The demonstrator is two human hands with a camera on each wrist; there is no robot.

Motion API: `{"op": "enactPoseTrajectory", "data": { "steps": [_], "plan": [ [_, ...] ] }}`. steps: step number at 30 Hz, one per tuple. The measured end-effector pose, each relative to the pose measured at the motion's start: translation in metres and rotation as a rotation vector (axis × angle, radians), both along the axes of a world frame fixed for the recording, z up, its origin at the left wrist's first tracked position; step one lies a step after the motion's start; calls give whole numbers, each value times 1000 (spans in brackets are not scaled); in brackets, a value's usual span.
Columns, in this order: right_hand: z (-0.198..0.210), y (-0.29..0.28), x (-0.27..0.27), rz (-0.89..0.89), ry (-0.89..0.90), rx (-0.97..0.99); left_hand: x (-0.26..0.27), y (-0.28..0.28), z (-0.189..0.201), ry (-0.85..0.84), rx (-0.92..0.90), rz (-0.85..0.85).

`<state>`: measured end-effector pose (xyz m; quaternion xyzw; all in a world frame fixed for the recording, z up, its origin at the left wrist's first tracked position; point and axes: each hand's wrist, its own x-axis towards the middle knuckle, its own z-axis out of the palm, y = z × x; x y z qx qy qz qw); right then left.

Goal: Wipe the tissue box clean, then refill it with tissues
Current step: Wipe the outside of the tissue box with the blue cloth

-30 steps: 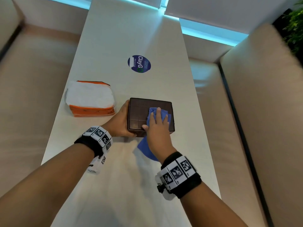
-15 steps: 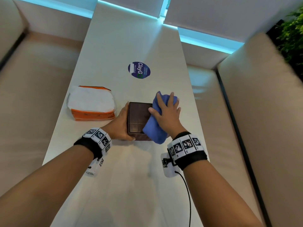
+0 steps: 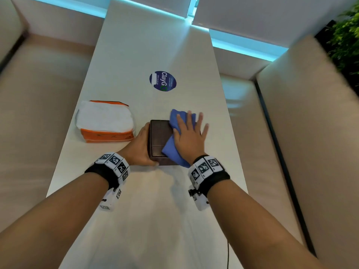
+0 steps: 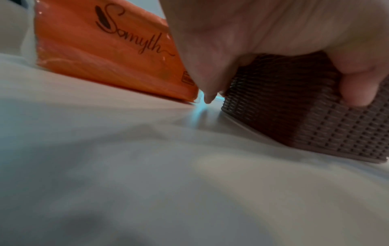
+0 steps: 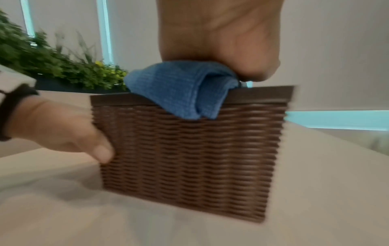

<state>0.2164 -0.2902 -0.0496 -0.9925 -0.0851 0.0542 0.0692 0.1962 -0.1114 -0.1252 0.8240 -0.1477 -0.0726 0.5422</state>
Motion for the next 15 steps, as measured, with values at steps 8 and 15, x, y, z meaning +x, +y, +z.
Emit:
{"op": "enactPoseTrajectory", "data": {
  "steps": [8,15],
  "plan": [
    [7,10,2,79,110,173,-1,0,2,38,-7,-2],
    [5,11,6,347,153,192,3,1,7,2,-47,-16]
  ]
}}
